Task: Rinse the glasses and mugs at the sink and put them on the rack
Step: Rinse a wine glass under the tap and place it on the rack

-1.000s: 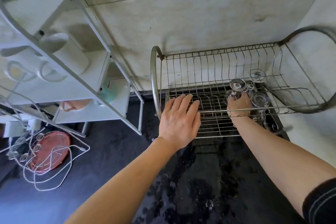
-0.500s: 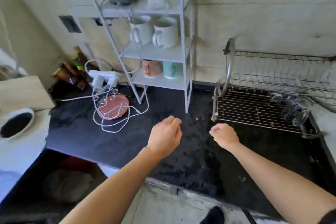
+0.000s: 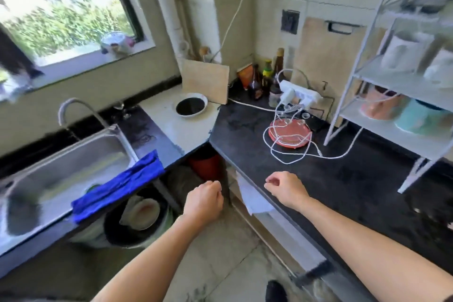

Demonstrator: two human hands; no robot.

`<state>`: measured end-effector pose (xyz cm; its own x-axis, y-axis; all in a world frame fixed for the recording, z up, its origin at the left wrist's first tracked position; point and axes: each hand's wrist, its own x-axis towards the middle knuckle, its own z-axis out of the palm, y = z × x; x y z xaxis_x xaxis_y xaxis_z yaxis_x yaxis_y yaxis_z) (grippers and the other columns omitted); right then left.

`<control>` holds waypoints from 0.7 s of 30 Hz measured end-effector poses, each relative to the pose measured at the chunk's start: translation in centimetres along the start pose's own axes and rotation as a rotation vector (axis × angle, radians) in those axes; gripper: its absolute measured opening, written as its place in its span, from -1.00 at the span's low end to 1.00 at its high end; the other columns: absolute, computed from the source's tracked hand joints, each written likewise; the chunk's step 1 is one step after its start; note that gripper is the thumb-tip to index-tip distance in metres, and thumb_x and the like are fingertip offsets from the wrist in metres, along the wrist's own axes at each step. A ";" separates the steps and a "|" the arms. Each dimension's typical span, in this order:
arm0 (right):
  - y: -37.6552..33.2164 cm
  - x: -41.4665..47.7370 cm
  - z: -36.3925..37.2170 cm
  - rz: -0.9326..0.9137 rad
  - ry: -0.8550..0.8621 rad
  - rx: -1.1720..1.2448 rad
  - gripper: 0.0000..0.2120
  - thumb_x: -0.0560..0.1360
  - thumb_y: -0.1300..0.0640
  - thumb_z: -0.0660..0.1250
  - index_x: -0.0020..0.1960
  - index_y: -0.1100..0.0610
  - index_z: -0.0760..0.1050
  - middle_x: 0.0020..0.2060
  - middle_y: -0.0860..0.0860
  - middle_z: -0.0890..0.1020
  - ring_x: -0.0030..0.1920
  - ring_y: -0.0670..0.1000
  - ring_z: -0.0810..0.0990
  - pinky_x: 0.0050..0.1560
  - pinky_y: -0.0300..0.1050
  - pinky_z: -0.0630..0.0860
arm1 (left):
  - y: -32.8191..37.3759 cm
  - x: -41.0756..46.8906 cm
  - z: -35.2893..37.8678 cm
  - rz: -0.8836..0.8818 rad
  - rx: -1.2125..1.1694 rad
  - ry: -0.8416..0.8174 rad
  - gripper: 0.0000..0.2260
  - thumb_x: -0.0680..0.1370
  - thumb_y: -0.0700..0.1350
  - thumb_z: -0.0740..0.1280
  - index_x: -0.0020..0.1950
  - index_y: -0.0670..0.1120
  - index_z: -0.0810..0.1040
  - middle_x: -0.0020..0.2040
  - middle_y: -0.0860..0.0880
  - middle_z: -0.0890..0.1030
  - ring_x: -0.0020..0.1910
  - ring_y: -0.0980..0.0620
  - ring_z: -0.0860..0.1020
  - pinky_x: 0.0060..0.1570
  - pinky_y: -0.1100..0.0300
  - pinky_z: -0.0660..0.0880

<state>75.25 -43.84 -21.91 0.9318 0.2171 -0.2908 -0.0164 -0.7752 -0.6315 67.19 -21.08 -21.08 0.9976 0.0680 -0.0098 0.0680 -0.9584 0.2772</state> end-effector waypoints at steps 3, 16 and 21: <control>-4.4 3.8 2.8 -0.076 -0.094 -0.024 -0.82 0.48 0.00 0.37 0.03 0.01 0.63 -0.07 -0.07 0.68 -0.02 0.02 0.63 0.05 0.01 0.58 | -4.8 0.6 -0.7 -0.117 -0.008 0.013 -0.86 0.55 -0.05 0.16 -0.01 -0.03 0.49 -0.04 -0.02 0.57 -0.03 -0.12 0.56 -0.12 0.09 0.47; -23.7 21.7 14.1 -0.396 -0.384 -0.185 -0.78 0.52 -0.03 0.34 0.10 0.04 0.61 -0.08 -0.01 0.67 -0.04 0.01 0.61 -0.02 -0.14 0.48 | -22.2 6.3 -6.1 -0.662 -0.079 0.132 -0.83 0.54 -0.05 0.18 0.01 -0.07 0.52 0.01 -0.04 0.59 0.04 -0.10 0.54 -0.04 0.06 0.47; -30.3 26.1 19.0 -0.424 -0.419 -0.202 -0.80 0.51 0.01 0.36 0.08 0.06 0.60 -0.12 -0.04 0.64 -0.07 0.01 0.61 0.02 -0.04 0.57 | -27.9 6.7 -6.7 -0.813 -0.129 0.127 -0.80 0.54 -0.06 0.18 0.08 -0.05 0.53 0.07 -0.04 0.61 0.09 -0.12 0.54 0.00 0.06 0.46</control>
<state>93.17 -3.40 -23.97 0.6201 0.7128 -0.3276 0.4306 -0.6583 -0.6174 71.92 8.03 -22.42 0.6289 0.7633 -0.1481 0.7574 -0.5584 0.3386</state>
